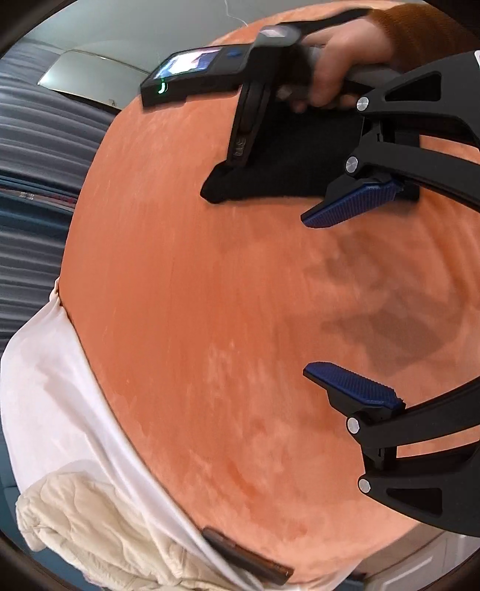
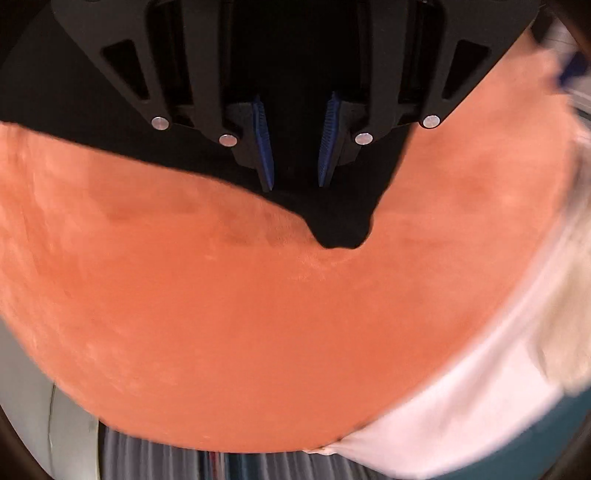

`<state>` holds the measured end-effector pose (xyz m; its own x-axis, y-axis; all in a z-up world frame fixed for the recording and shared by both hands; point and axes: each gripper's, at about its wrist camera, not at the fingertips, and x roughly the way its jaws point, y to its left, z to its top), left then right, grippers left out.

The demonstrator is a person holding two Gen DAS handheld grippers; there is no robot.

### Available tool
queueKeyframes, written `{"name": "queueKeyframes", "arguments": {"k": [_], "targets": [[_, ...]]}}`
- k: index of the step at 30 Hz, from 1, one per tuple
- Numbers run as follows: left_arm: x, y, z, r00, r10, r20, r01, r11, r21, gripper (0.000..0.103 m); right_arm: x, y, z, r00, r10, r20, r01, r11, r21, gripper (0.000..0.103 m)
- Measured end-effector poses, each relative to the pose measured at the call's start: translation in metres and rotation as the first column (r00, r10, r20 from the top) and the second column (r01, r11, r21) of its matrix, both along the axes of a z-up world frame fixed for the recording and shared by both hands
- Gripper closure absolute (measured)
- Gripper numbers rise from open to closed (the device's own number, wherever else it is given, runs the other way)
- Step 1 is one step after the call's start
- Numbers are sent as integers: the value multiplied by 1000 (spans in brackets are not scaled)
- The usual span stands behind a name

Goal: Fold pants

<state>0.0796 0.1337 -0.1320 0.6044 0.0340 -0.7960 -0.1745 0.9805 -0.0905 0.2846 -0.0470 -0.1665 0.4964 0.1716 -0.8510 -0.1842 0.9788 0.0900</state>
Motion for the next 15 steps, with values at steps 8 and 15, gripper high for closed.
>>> {"name": "queueKeyframes", "arguments": {"k": [8,15], "targets": [[-9,19,6,1000,19,19,-18,999,-51,29,-5,28,0,999,41,-6,-41,999,11,77],[-33,0,20,996,-55,76,53,998,32,22,-104,-88,92,965,-106,241,60,980,192,77]]}}
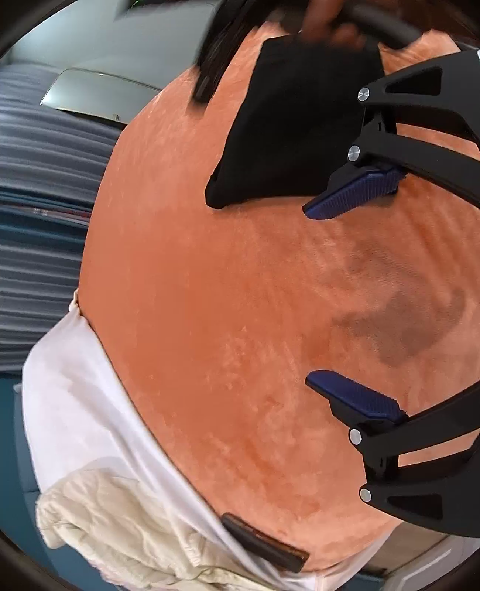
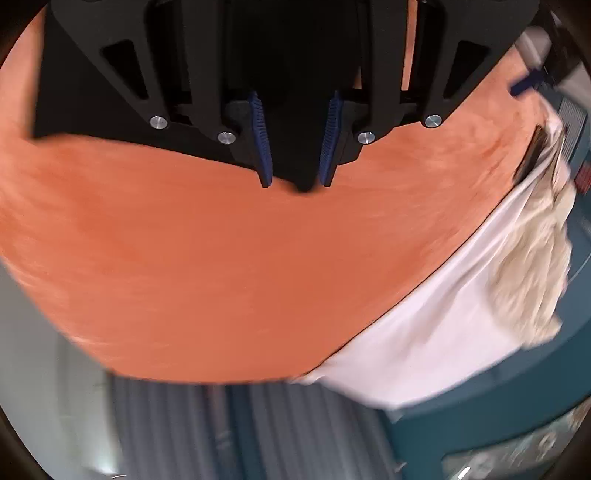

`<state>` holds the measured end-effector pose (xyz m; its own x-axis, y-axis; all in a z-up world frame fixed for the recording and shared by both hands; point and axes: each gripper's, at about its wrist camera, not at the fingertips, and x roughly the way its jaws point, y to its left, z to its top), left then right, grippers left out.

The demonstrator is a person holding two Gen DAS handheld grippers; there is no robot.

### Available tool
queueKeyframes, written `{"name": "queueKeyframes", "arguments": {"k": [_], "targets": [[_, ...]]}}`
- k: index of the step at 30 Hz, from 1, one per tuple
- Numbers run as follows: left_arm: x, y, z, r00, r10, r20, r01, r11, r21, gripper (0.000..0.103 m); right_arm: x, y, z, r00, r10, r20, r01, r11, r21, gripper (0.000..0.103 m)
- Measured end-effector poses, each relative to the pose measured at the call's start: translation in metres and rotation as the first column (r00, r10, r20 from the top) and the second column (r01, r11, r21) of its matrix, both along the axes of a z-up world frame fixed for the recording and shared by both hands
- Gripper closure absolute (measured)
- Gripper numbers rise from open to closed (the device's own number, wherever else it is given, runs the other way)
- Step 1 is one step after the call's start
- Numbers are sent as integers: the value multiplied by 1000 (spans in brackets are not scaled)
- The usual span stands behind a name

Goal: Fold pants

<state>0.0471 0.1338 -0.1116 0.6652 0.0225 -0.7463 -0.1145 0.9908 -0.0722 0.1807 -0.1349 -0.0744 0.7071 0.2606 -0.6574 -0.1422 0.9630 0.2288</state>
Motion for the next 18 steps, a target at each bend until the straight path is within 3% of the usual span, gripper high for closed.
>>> {"name": "queueKeyframes", "arguments": {"k": [2,3,4,5,6,8,9,11,13,15,16,18], "targets": [[-1,-10,1,1000,-22,-1,22,1000,0,22,-8,-53,-22,992,-110,-55,112,994,17,77],[1,-19,1,999,-37,-4,37,999,-7,22,-5,-93,-48,971,-207,-123,207,978,-7,82],[2,-28,1,998,-55,-9,55,998,-18,22,-3,-120,-69,958,-225,-175,229,973,0,88],[3,-37,2,997,-72,-17,71,997,-30,22,-6,-143,-82,964,-190,-186,209,974,88,88],[3,-48,4,995,-97,-21,96,994,-46,22,-21,-168,-75,956,-223,-189,258,949,180,89],[1,-66,7,991,-131,-20,130,990,-50,22,-43,-181,-51,951,-267,-159,296,932,207,83],[-1,-75,8,990,-143,-17,143,989,-37,22,-62,-186,-30,963,-252,-92,267,935,235,83],[-3,-91,7,988,-156,-14,156,988,-22,20,-86,-184,-16,975,-216,-43,220,943,251,83],[0,-104,-1,985,-172,-26,171,985,-26,17,-97,-171,-30,984,-168,-66,179,961,213,84],[12,-119,-21,981,-177,-80,179,984,11,17,-92,-168,-63,975,-175,-136,187,979,82,90],[20,-123,-36,978,-168,-127,175,984,46,17,-98,-173,-71,976,-181,-121,194,974,114,90],[25,-124,-54,976,-149,-160,164,983,82,15,-117,-186,-58,969,-214,-120,236,947,220,85]]}}
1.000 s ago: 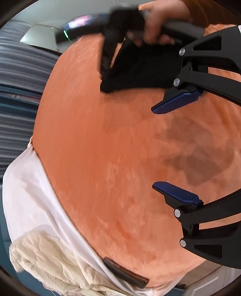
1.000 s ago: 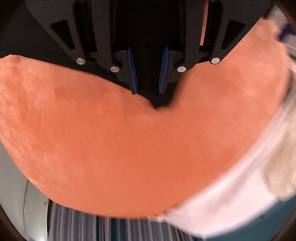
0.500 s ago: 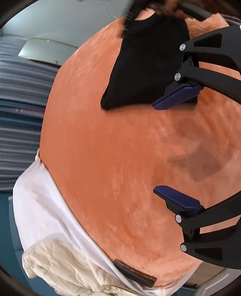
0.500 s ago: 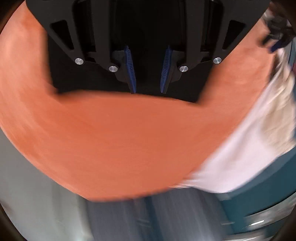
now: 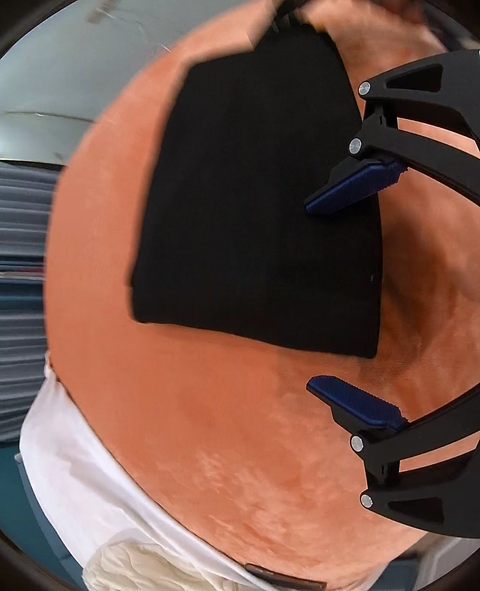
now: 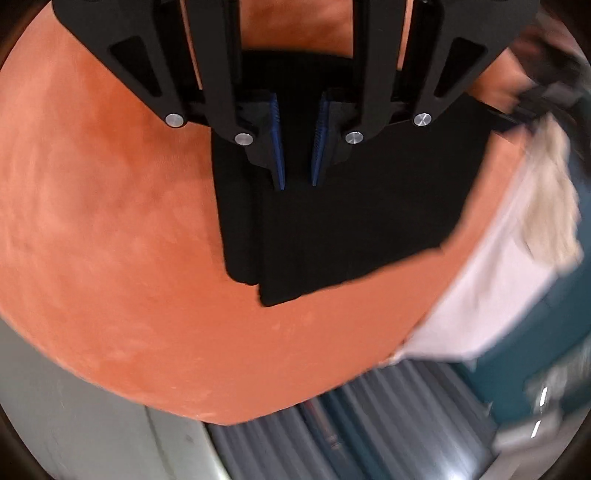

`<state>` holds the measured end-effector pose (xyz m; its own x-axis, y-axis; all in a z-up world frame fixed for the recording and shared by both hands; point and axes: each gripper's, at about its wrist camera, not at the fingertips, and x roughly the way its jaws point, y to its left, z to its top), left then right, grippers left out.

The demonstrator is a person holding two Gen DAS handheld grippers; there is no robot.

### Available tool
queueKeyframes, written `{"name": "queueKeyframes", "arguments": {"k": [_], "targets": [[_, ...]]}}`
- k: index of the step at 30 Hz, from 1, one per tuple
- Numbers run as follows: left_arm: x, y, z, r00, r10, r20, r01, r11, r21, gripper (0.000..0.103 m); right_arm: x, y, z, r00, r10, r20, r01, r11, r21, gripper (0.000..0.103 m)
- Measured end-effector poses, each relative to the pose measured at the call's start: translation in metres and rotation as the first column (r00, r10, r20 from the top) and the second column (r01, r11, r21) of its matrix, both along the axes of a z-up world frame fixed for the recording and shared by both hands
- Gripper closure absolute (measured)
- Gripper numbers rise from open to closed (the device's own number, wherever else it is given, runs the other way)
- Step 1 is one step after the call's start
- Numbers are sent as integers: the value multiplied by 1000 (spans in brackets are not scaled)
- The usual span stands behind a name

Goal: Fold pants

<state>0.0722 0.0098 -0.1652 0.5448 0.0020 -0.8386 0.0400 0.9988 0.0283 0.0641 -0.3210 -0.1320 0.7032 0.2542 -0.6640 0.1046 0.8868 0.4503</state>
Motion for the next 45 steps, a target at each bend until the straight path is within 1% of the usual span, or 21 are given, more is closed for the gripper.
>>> {"name": "queueKeyframes", "arguments": {"k": [2,4,5,6,7,8,11,14,16,17,19,23,25,27,30,35,40,41,42,43,45], "targets": [[-2,7,-5,1000,12,11,-12,999,-39,12,-18,2,24,997,16,69,-17,1000,17,85],[-3,14,-6,999,49,4,-49,997,-62,6,-32,10,36,992,92,86,-87,994,-64,85],[-2,15,-8,999,54,-3,-54,996,-73,6,-40,14,30,991,114,64,-106,987,-119,87],[-1,16,-9,998,57,-7,-57,995,-79,5,-38,17,16,993,121,2,-118,973,-198,90],[-1,15,-11,998,58,-11,-58,995,-86,5,-36,16,-3,991,121,-54,-130,958,-254,88],[-1,16,-12,998,61,-15,-62,994,-90,5,-39,18,-9,993,117,-22,-119,968,-223,76],[-5,17,-8,998,55,-3,-55,996,-71,5,-49,-2,-2,998,52,-28,-55,994,-90,72],[-13,17,2,998,56,10,-55,996,-64,6,-72,9,26,998,64,25,-59,984,-166,71],[-22,23,10,998,61,28,-58,995,-75,6,-93,20,30,992,127,28,-122,984,-128,71],[-26,25,13,997,62,38,-59,995,-75,6,-89,27,36,987,159,22,-156,983,-97,71],[-35,26,19,996,68,62,-65,996,-55,6,-91,38,24,975,220,-16,-220,975,-28,71],[-40,26,23,996,59,65,-56,998,-35,6,-68,58,4,973,222,-55,-222,975,5,72],[-39,30,23,997,57,61,-55,998,-28,6,-59,60,1,973,225,-57,-222,974,54,88],[-41,35,23,996,65,64,-64,998,-18,6,-57,58,3,977,206,-59,-206,978,20,98],[-41,43,21,995,81,60,-81,997,-2,6,-71,38,2,990,113,-82,-120,990,-75,99],[-38,49,12,995,96,29,-96,995,-22,6,-108,-7,14,996,-20,-87,12,996,-88,99],[-41,40,9,997,76,27,-77,997,10,6,-96,21,63,997,71,17,-67,985,-161,92],[-42,38,10,997,69,30,-70,997,18,6,-91,31,64,996,87,28,-81,981,-176,88],[-43,37,11,997,65,33,-66,998,23,6,-79,41,67,993,112,33,-104,975,-198,77],[-46,37,12,997,63,39,-64,997,32,6,-66,48,66,992,119,31,-110,971,-214,73],[-49,38,15,997,62,50,-65,997,51,6,-42,50,52,994,109,-8,-108,970,-218,73]]}}
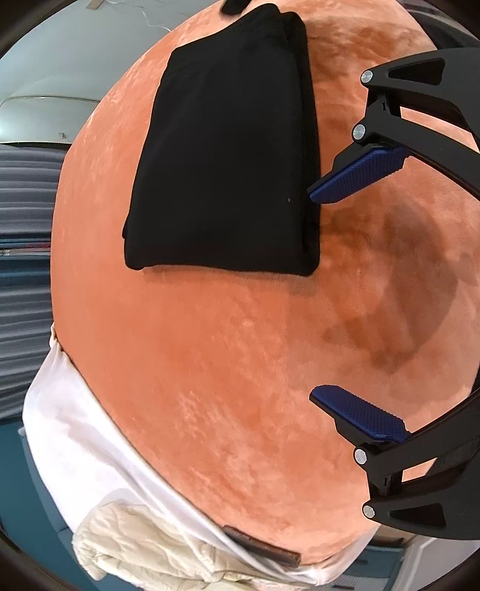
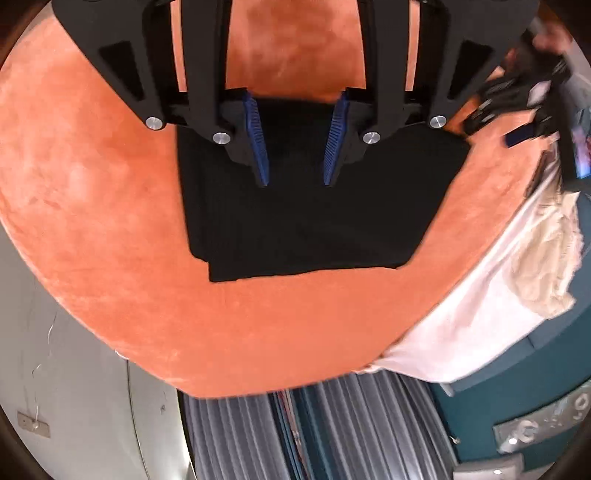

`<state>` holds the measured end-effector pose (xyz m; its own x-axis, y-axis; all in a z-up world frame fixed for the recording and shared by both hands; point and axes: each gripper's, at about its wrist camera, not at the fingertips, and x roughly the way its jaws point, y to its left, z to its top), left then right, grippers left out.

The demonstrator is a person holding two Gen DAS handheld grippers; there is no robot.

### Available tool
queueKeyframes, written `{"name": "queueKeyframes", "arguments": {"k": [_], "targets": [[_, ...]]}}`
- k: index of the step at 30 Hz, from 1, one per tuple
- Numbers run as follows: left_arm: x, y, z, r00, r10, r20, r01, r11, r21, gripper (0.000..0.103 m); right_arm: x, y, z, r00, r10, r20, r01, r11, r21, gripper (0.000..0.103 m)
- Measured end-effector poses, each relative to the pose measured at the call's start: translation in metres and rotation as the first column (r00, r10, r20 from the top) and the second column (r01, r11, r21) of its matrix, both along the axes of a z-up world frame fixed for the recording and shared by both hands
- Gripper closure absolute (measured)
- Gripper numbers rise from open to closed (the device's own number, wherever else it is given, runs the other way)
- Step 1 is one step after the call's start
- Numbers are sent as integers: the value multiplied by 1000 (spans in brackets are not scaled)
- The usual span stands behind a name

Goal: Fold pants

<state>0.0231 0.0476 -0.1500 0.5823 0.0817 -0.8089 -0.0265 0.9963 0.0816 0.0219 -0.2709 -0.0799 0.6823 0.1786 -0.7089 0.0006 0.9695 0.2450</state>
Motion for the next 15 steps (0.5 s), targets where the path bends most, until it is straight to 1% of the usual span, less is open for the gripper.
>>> {"name": "queueKeyframes", "arguments": {"k": [1,2,3,5,7,8,10,11,12,14,15], "targets": [[-1,1,1,1000,2,2,-2,1000,5,6,6,-5,-9,1000,-13,-27,13,1000,5,73],[-1,3,2,1000,5,3,-5,1000,8,6,11,-13,-25,997,-48,-67,48,999,2,77],[-2,5,2,1000,3,4,-3,1000,8,6,11,-13,-36,997,-50,-65,51,999,13,81],[-1,9,1,1000,7,2,-7,1000,11,6,4,-18,-40,999,-36,-24,37,999,37,82],[2,13,-1,1000,12,-8,-11,1000,7,6,-5,-20,-30,999,-37,-32,39,998,52,80],[3,14,-1,1000,13,-10,-13,1000,-1,6,-11,-23,-20,999,-47,-26,48,997,64,77],[5,21,0,1000,3,-17,-4,998,-59,6,-21,-28,-9,997,-77,-5,77,996,53,62],[5,25,0,1000,-4,-23,2,996,-91,6,-28,-35,-3,995,-102,6,101,994,46,48],[6,31,0,999,-14,-37,8,989,-145,6,-38,-47,2,991,-136,19,135,990,48,41],[9,44,-1,998,-17,-67,1,972,-237,6,-49,-67,6,984,-176,21,175,983,60,41],[12,54,-2,996,-8,-88,-19,954,-298,6,-52,-77,4,982,-190,13,189,979,76,40]]}}
